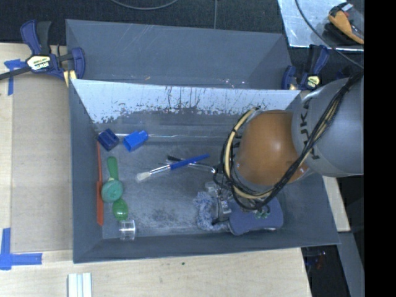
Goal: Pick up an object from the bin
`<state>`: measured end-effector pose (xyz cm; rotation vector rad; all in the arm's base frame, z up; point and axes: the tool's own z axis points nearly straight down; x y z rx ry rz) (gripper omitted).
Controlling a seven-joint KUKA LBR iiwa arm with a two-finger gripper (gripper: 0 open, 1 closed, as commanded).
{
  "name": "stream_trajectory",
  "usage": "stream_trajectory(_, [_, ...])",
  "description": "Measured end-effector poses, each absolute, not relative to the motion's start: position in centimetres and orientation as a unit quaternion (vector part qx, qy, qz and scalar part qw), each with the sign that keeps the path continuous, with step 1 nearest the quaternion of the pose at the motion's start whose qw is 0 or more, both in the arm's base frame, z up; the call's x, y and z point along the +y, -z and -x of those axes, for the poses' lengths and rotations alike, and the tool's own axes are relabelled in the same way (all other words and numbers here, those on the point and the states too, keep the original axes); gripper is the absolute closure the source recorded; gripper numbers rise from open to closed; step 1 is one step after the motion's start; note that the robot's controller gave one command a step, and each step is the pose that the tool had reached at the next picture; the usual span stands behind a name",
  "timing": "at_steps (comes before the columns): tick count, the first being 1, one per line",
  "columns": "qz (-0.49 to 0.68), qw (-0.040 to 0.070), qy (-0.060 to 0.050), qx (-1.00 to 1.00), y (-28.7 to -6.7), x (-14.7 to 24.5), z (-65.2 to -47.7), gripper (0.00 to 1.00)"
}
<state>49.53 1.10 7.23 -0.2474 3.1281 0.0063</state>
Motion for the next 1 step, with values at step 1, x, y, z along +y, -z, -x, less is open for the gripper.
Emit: stream_trajectory(1, [0.079, -0.003, -0.002, 0.997, -9.64, 1.1, -49.16, 1.0])
